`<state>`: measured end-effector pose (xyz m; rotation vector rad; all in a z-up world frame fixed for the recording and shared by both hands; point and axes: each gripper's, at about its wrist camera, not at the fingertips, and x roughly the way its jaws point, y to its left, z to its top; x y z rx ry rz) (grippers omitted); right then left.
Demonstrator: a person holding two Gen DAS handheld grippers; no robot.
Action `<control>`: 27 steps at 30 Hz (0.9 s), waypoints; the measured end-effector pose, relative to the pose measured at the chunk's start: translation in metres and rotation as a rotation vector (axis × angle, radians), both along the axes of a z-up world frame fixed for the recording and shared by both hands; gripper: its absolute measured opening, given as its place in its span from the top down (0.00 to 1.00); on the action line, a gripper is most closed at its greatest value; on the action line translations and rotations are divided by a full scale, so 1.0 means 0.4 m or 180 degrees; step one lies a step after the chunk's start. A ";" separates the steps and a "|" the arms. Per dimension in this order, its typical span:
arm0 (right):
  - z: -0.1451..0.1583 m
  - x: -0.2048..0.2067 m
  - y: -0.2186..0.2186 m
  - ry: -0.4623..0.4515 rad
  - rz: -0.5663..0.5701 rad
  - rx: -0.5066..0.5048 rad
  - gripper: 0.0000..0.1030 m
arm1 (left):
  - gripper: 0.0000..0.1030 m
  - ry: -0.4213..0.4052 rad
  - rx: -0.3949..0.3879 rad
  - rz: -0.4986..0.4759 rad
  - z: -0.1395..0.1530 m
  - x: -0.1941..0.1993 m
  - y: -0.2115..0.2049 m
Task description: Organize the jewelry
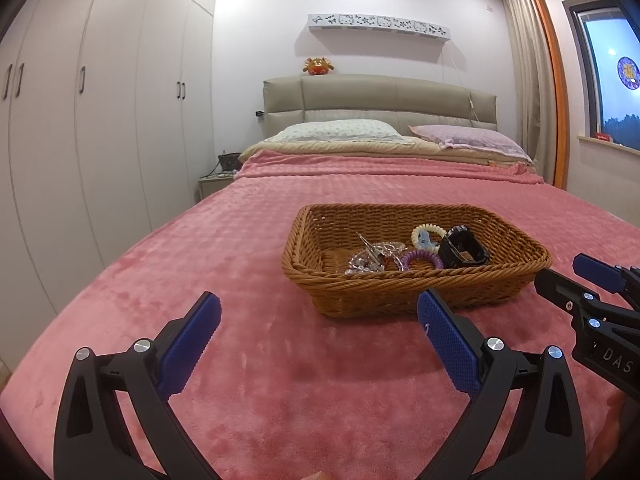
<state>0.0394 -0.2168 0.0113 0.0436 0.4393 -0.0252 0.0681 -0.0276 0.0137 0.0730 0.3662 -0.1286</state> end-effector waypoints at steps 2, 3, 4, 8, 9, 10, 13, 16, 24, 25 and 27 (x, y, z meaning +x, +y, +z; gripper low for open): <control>0.000 -0.001 -0.001 -0.0006 0.0000 0.0007 0.39 | 0.07 0.0002 0.0017 -0.0001 -0.002 -0.001 -0.004; 0.001 -0.002 -0.003 -0.0010 0.0000 0.0014 0.39 | 0.07 0.0003 0.0022 -0.0001 -0.002 0.000 -0.004; 0.001 -0.003 -0.003 -0.0012 0.0001 0.0020 0.39 | 0.07 0.0006 0.0027 0.0001 -0.002 0.000 -0.005; 0.001 -0.003 -0.006 -0.0009 0.0003 0.0040 0.39 | 0.07 0.0022 0.0024 0.0014 -0.003 0.001 -0.005; 0.001 -0.003 -0.006 -0.0011 0.0005 0.0039 0.39 | 0.07 0.0026 0.0022 0.0015 -0.002 0.002 -0.004; 0.001 -0.003 -0.005 -0.0009 0.0003 0.0036 0.39 | 0.07 0.0030 0.0020 0.0017 -0.002 0.002 -0.004; 0.001 -0.003 -0.006 -0.0007 0.0004 0.0035 0.39 | 0.07 0.0032 0.0022 0.0016 -0.001 0.003 -0.003; 0.002 -0.002 -0.006 0.0003 -0.0002 0.0034 0.39 | 0.07 0.0016 0.0027 0.0007 0.000 0.003 -0.003; 0.003 -0.002 -0.007 0.0003 0.0000 0.0035 0.39 | 0.07 0.0015 0.0038 0.0003 -0.001 0.005 -0.003; 0.002 -0.002 -0.006 0.0003 0.0000 0.0034 0.39 | 0.07 0.0014 0.0039 0.0002 -0.001 0.005 -0.002; 0.003 -0.002 -0.006 0.0003 0.0001 0.0033 0.39 | 0.07 0.0014 0.0040 0.0003 -0.001 0.005 -0.003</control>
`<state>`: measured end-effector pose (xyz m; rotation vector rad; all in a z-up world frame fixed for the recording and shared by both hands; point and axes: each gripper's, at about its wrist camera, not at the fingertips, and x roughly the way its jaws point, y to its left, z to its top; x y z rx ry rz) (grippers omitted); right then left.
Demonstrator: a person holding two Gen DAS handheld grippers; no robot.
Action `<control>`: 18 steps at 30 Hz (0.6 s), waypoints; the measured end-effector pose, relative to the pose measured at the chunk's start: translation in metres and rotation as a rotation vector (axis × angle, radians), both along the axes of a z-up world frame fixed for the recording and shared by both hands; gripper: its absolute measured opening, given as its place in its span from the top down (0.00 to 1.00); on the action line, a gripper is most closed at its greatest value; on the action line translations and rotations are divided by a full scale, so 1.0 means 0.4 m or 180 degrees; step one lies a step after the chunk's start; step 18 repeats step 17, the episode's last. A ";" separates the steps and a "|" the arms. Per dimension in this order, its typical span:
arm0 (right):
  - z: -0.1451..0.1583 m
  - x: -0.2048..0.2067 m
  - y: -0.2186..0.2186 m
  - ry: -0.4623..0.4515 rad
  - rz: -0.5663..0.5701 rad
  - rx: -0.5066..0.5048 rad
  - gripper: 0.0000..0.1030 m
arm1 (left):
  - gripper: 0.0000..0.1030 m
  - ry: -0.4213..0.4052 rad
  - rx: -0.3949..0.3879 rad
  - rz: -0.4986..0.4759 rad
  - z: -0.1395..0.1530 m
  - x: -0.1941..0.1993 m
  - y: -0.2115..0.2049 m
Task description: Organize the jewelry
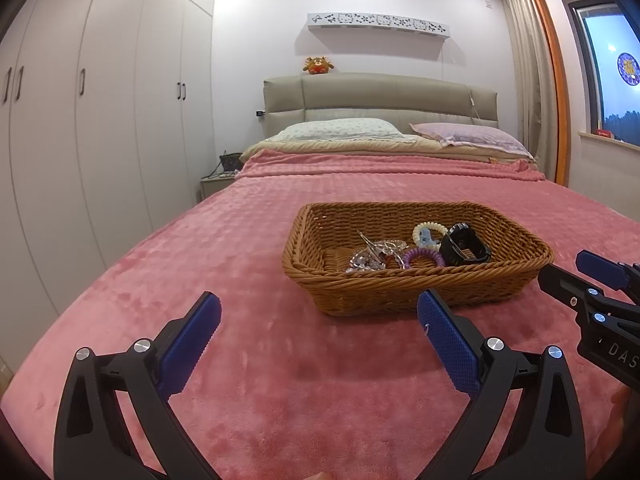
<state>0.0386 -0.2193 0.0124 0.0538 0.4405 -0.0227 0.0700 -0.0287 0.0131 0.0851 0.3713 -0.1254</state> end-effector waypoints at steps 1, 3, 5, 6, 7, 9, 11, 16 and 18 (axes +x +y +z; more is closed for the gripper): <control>0.000 0.000 0.001 0.0000 -0.0001 -0.0001 0.39 | 0.07 -0.0001 -0.0002 -0.0003 0.000 0.000 0.000; 0.000 0.000 0.000 0.0000 -0.0001 0.0000 0.39 | 0.07 -0.0001 -0.0001 -0.0004 0.000 -0.001 -0.001; 0.000 0.000 0.001 0.0001 -0.0002 0.0000 0.39 | 0.07 -0.0025 -0.0004 -0.0017 0.000 -0.004 -0.001; 0.000 0.000 0.000 0.0001 -0.0003 0.0000 0.39 | 0.07 -0.0038 -0.0006 -0.0025 0.001 -0.006 -0.001; 0.000 0.000 0.001 0.0000 -0.0002 0.0000 0.39 | 0.07 -0.0038 -0.0006 -0.0046 0.002 -0.007 -0.002; 0.000 0.000 0.000 0.0001 -0.0003 0.0000 0.39 | 0.07 -0.0006 -0.0004 -0.0074 0.001 -0.005 -0.004; 0.000 0.000 0.000 0.0001 -0.0002 0.0001 0.39 | 0.07 0.0048 -0.0021 -0.0048 0.000 0.001 -0.001; 0.000 0.000 0.001 0.0001 -0.0001 -0.0001 0.39 | 0.07 0.0065 -0.0091 -0.0028 0.003 0.003 0.010; 0.000 0.000 0.000 0.0003 0.0000 -0.0003 0.39 | 0.07 0.0069 -0.0093 -0.0028 0.003 0.004 0.011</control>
